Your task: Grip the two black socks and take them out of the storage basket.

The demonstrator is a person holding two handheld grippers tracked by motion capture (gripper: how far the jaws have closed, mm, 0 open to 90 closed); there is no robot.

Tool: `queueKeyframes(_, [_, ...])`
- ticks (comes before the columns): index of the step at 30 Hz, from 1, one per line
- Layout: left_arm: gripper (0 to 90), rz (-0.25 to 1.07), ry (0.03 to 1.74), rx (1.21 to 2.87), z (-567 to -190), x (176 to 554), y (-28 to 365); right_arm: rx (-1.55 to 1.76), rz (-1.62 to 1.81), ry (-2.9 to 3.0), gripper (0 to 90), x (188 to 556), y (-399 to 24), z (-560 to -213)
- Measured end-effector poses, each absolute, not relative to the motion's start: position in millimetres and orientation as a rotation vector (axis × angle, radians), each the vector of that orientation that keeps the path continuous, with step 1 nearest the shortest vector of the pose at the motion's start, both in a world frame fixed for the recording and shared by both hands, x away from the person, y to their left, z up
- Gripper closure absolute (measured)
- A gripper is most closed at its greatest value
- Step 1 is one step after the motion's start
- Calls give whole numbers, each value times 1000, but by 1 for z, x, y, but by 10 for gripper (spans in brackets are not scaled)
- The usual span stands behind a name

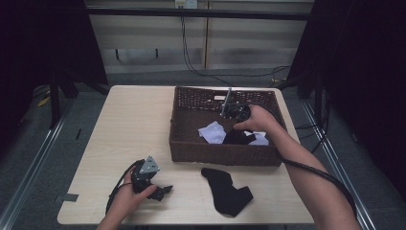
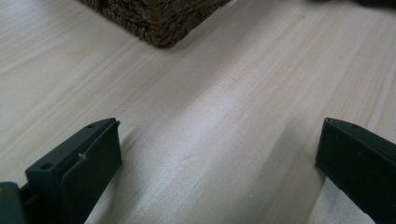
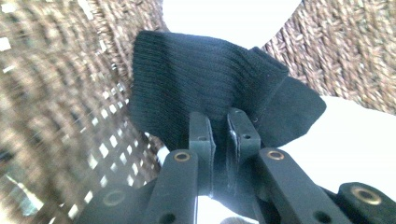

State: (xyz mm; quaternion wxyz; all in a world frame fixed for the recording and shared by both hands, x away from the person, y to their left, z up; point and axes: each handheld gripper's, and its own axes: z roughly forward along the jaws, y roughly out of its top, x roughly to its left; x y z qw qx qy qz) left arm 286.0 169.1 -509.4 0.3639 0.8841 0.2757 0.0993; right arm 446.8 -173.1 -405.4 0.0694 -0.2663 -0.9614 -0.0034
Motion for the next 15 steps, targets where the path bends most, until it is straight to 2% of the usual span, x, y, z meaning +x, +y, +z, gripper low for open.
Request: queueKeyframes(15, [0, 249, 711, 2273, -510, 286, 169, -766, -21, -2896, 822, 444, -181, -355])
